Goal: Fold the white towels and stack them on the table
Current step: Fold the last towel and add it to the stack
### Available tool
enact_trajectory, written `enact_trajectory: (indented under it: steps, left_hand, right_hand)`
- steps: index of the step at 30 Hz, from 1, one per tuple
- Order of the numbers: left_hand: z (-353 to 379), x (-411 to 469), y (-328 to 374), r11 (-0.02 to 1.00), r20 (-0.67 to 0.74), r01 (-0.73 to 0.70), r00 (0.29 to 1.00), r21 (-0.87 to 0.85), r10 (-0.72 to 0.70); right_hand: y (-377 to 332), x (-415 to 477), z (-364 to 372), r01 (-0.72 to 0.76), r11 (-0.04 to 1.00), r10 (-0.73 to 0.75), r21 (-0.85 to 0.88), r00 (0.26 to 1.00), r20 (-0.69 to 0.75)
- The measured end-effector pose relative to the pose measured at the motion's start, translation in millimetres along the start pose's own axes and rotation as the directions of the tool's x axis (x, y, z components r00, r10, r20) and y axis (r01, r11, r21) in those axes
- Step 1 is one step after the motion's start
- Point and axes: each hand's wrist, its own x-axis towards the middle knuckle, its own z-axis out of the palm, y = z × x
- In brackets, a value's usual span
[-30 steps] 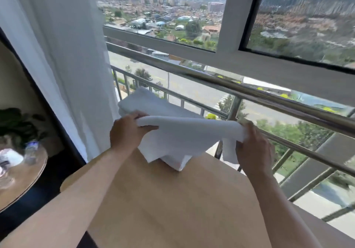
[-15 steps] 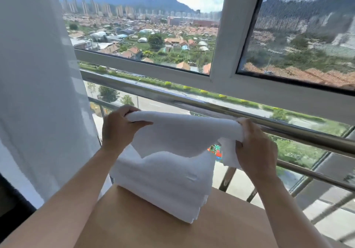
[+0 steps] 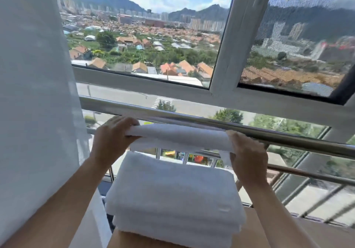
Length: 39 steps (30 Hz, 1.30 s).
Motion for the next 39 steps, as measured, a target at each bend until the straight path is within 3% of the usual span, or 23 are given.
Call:
enact_trajectory:
  steps: [2, 4, 6, 7, 13, 19, 21, 23, 26, 29, 33, 35, 37, 39]
  left_hand:
    - [4.9, -39.9, -14.9, 0.999, 0.226, -0.033, 0.973, -0.033, 0.039]
    - [11.4, -78.7, -23.6, 0.999, 0.427, 0.038, 0.904, -0.009, -0.031]
    - [15.6, -103.2, -25.5, 0.984, 0.522, 0.175, 0.843, -0.033, -0.132]
    - [16.9, -108.7, -25.6, 0.971, 0.542, 0.233, 0.823, -0.050, -0.169]
    - [13.6, -104.8, -23.9, 0.927, 0.626, 0.375, 0.724, -0.005, -0.290]
    - [10.8, -108.3, -18.1, 0.826, 0.583, 0.564, 0.664, 0.019, -0.468]
    - [10.1, -109.7, -14.2, 0.778, 0.563, 0.627, 0.652, -0.024, -0.508]
    - [7.5, -110.2, -12.5, 0.730, 0.523, 0.680, 0.647, -0.065, -0.555]
    - [1.3, -112.2, -15.5, 0.591, 0.535, 0.806, 0.511, -0.027, -0.673]
    - [3.3, -110.8, -21.0, 0.459, 0.582, 0.888, 0.364, 0.017, -0.727]
    - [11.4, -96.1, -19.1, 0.298, 0.633, 0.954, 0.247, -0.026, -0.734]
    - [15.2, -88.3, -17.1, 0.240, 0.682, 0.970, 0.200, -0.038, -0.704]
    - [16.7, -81.0, -15.0, 0.218, 0.704, 0.972, 0.212, -0.083, -0.678]
    - [16.4, -73.6, -13.3, 0.246, 0.713, 0.951, 0.305, -0.190, -0.631]
  right_hand:
    - [-5.2, -39.0, 8.5, 0.008, 0.996, -0.018, 0.087, 0.992, 0.124]
    - [-11.6, -79.3, 14.4, -0.068, 0.978, -0.005, 0.198, 0.939, 0.345]
    - [-17.5, -106.2, 16.5, -0.236, 0.938, 0.083, 0.255, 0.865, 0.494]
    - [-17.9, -114.4, 17.3, -0.278, 0.919, 0.109, 0.280, 0.861, 0.496]
    - [-22.7, -112.4, 2.6, -0.379, 0.846, 0.141, 0.375, 0.837, 0.528]
    - [-17.4, -109.7, -8.0, -0.428, 0.807, 0.100, 0.408, 0.779, 0.619]
    - [-12.2, -114.0, -4.8, -0.420, 0.840, 0.132, 0.345, 0.773, 0.621]
    - [-8.9, -116.8, -1.8, -0.462, 0.847, 0.184, 0.264, 0.719, 0.670]
    - [-11.9, -116.0, 0.6, -0.620, 0.756, 0.324, 0.210, 0.633, 0.703]
    - [-13.3, -117.3, 5.6, -0.684, 0.723, 0.487, 0.103, 0.609, 0.626]
    - [-16.8, -113.6, 5.0, -0.802, 0.598, 0.614, 0.020, 0.474, 0.631]
    - [-19.0, -111.8, 5.7, -0.802, 0.598, 0.623, 0.013, 0.474, 0.623]
    - [-21.8, -108.9, 6.0, -0.806, 0.588, 0.629, 0.073, 0.512, 0.584]
    - [-22.4, -107.6, 5.3, -0.804, 0.574, 0.615, 0.156, 0.549, 0.565]
